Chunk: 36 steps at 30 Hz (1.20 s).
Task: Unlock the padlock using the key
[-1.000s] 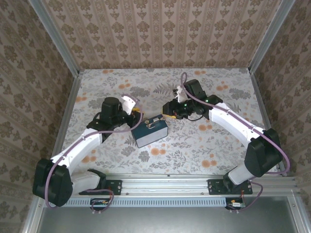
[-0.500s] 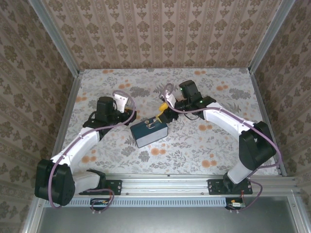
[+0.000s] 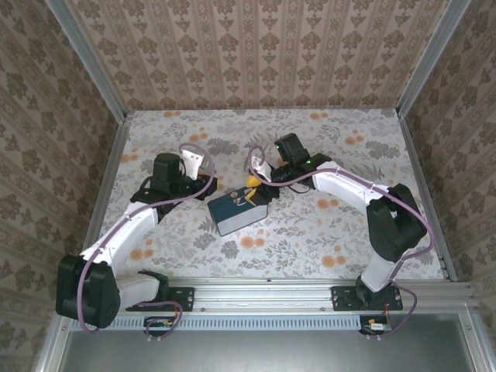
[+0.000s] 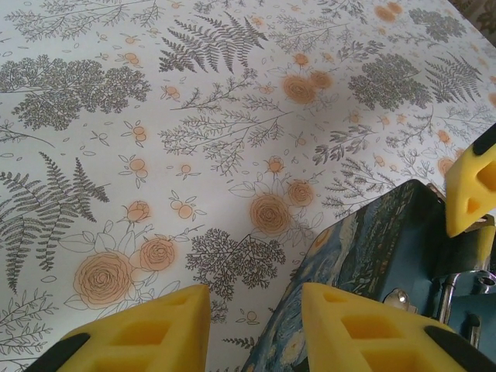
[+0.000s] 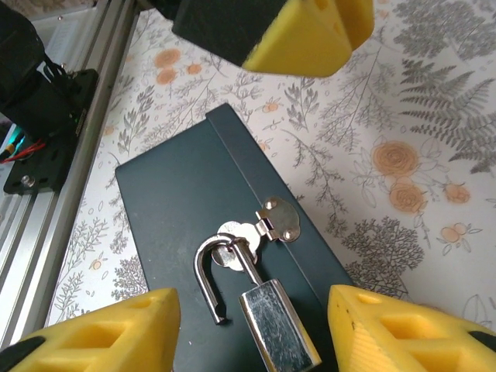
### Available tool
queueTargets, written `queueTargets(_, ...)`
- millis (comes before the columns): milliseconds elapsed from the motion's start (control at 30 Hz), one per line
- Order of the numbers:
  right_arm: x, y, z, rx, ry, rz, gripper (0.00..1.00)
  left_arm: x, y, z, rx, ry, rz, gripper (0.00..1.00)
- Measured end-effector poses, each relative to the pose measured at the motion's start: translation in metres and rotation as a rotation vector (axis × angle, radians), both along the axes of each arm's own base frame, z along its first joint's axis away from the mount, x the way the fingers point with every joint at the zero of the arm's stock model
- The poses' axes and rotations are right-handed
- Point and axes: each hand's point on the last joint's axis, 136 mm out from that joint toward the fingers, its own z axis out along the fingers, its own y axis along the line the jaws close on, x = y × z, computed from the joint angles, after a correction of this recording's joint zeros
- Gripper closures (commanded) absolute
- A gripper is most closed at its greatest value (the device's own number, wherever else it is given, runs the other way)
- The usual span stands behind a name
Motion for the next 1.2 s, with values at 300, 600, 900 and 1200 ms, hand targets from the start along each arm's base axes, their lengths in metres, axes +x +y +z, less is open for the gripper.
queueTargets(300, -0.002, 0.000, -0.012, -0.034, 0.018, 0.009, 0.80, -0.004, -0.001, 0.001, 0.012, 0.016, -0.016, 0.66)
queueTargets(600, 0.000, 0.004, -0.008, -0.077, 0.008, -0.063, 0.98, -0.025, -0.011, -0.012, 0.065, 0.062, -0.058, 0.67)
queueTargets(900, -0.007, -0.002, -0.003, -0.203, -0.060, -0.126, 0.99, -0.031, -0.015, -0.029, 0.153, 0.074, -0.071, 0.67)
queueTargets(1200, -0.002, -0.015, -0.003, -0.299, 0.004, -0.267, 1.00, -0.027, -0.027, -0.029, 0.172, 0.036, -0.076, 0.73)
